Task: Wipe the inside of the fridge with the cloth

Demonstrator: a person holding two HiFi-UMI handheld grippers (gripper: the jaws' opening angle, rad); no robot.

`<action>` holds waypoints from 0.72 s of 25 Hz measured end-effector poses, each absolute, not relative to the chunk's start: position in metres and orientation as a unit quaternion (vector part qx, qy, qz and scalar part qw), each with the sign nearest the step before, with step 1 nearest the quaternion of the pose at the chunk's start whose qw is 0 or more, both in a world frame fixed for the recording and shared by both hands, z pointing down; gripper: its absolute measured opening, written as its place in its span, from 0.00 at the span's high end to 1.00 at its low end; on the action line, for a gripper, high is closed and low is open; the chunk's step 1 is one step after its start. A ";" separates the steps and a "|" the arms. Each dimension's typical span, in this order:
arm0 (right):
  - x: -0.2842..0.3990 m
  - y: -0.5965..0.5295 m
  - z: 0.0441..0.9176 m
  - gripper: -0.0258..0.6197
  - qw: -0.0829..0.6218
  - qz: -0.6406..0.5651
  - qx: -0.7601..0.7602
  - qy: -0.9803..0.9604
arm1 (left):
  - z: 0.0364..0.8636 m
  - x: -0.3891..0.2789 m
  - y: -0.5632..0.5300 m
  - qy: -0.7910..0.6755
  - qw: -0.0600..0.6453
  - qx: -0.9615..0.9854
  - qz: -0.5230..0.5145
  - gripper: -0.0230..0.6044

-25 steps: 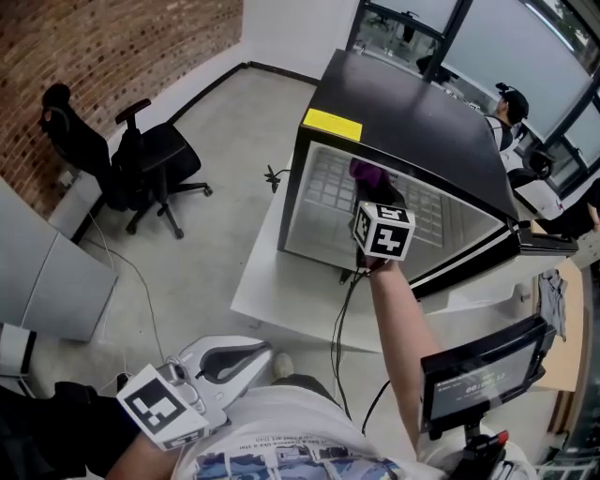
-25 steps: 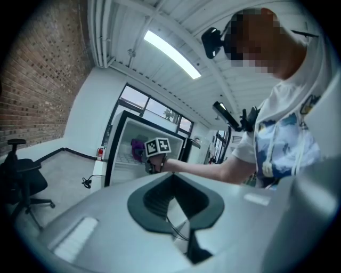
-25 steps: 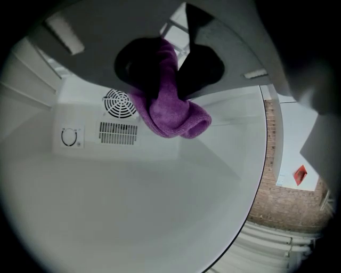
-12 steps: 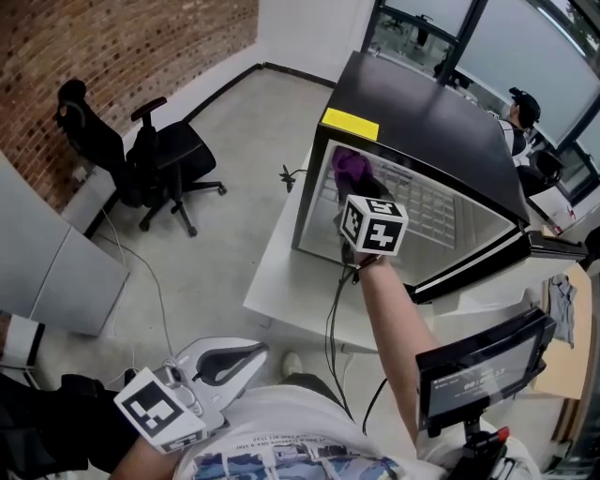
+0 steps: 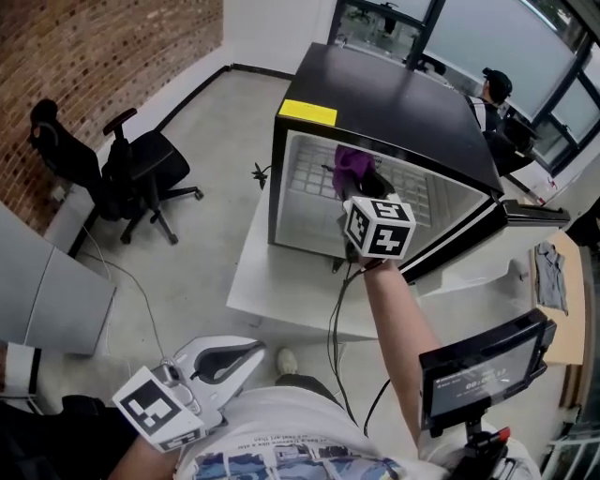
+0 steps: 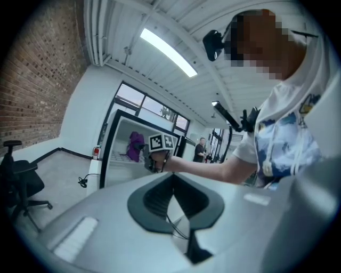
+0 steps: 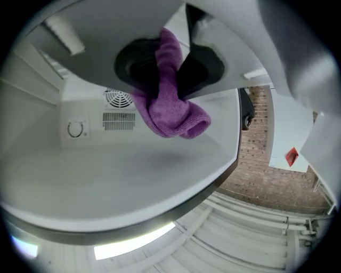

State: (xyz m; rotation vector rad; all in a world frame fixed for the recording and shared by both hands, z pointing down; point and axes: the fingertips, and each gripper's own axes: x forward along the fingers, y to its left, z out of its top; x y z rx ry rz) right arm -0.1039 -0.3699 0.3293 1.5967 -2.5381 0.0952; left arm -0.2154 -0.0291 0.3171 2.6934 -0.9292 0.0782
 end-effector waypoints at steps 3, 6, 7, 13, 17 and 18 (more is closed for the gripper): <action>-0.063 -0.365 0.323 0.84 0.073 0.023 0.562 -0.823 | 0.318 -0.204 -0.029 -0.298 0.146 0.943 0.028 0.95; -0.020 -0.362 0.317 0.84 0.073 0.014 0.596 -0.799 | 0.320 -0.192 -0.030 -0.277 0.145 0.949 0.027 0.95; -0.006 -0.360 0.316 0.84 0.074 0.010 0.608 -0.790 | 0.321 -0.189 -0.031 -0.271 0.144 0.951 0.027 0.95; 0.054 -0.353 0.320 0.84 0.110 -0.015 0.662 -0.742 | 0.320 -0.178 -0.033 -0.246 0.147 0.958 0.025 0.95; 0.067 -0.353 0.345 0.84 0.136 0.002 0.670 -0.730 | 0.320 -0.174 -0.033 -0.241 0.147 0.959 0.026 0.95; 0.068 -0.353 0.351 0.84 0.140 0.007 0.670 -0.729 | 0.320 -0.174 -0.032 -0.241 0.148 0.959 0.026 0.95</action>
